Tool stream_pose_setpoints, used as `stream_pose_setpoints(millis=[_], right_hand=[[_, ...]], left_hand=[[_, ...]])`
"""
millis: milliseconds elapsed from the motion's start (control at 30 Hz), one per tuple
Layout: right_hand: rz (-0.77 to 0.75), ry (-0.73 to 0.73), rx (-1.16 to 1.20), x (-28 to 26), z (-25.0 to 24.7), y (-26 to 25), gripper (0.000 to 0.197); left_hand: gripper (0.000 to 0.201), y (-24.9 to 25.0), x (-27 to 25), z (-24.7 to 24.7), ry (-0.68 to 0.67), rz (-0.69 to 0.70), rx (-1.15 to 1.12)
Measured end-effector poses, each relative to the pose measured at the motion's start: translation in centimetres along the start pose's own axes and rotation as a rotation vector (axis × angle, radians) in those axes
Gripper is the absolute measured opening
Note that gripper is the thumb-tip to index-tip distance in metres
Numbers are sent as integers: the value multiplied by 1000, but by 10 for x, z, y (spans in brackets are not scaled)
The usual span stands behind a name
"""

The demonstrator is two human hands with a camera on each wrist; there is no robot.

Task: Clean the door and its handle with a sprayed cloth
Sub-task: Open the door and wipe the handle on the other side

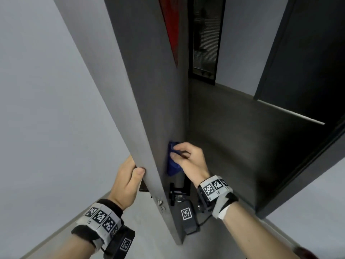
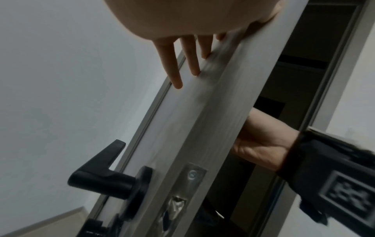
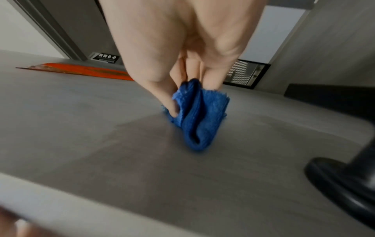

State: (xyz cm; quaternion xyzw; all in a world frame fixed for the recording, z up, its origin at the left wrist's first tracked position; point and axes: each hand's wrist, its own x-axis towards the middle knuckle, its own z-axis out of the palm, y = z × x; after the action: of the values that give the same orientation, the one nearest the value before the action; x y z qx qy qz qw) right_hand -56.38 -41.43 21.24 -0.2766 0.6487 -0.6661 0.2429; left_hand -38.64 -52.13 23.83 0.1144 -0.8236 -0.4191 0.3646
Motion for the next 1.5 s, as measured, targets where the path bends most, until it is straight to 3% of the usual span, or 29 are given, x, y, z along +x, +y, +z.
stream_pose_setpoints(millis=[367,533,700,867,933,1033,1133,1233,1367,1500], right_hand=[[-214,-323,136,-31,78,-37,17],[-312,-322,106,-22,116,-63,19],[-471,-277,164,-11,161,-94,16],[-353,-195,60,5,193,-50,12],[-170,-146,-2,30,197,-16,17],[48,-100,-34,68,192,6,16],[12,21,25,94,179,-3,15],[-31,106,111,119,171,-12,15],[-83,78,47,154,183,-13,17],[-135,44,54,165,218,-15,22]], left_hand=[[28,4,-20,-38,351,-155,-13],[66,-4,-18,-78,392,-220,-61],[46,-1,-11,-110,396,-299,-132],[45,-7,-9,-140,406,-335,-181],[43,-9,-5,-149,373,-346,-122],[18,-9,3,-160,381,-360,-128],[30,-9,13,-172,477,-303,-92],[20,-6,28,-185,557,-297,-59],[10,-11,37,-197,590,-320,-17],[15,-23,38,-211,537,-333,79]])
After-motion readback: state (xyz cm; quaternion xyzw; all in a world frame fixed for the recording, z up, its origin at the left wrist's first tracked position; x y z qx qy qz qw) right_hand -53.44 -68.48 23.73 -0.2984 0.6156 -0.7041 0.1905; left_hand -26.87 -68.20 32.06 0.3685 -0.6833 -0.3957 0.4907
